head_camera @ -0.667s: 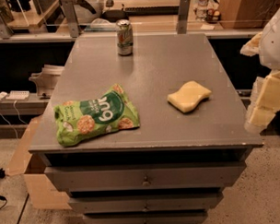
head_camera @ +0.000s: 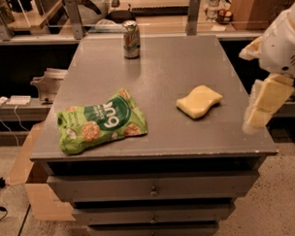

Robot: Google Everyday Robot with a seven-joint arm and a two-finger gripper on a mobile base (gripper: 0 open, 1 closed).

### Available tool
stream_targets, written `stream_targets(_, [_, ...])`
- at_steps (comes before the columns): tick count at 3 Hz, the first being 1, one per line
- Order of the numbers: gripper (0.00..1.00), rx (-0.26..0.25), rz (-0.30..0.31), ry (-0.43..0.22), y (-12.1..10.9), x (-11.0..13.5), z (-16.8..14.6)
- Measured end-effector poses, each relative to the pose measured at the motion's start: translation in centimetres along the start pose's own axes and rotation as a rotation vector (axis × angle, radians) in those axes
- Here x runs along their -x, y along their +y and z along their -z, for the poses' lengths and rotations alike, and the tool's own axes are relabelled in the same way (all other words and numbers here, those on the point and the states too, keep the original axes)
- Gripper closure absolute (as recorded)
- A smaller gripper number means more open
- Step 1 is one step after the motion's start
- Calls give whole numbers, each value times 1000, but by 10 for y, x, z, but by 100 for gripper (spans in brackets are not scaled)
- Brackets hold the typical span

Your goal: Move sponge near 7up can

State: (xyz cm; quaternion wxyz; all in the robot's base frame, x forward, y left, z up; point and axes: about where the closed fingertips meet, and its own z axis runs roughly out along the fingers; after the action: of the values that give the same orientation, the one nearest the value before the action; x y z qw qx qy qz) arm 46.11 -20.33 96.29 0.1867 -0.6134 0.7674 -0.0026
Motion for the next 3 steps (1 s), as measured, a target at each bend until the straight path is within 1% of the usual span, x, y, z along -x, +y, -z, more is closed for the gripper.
stream_targets(1, [0,45,63,-110,-30,29,-37])
stream_targets(2, [0,87,103,-176,-54,54,-74])
stream_targets(3, [0,121,121,-187,-70,65,-110])
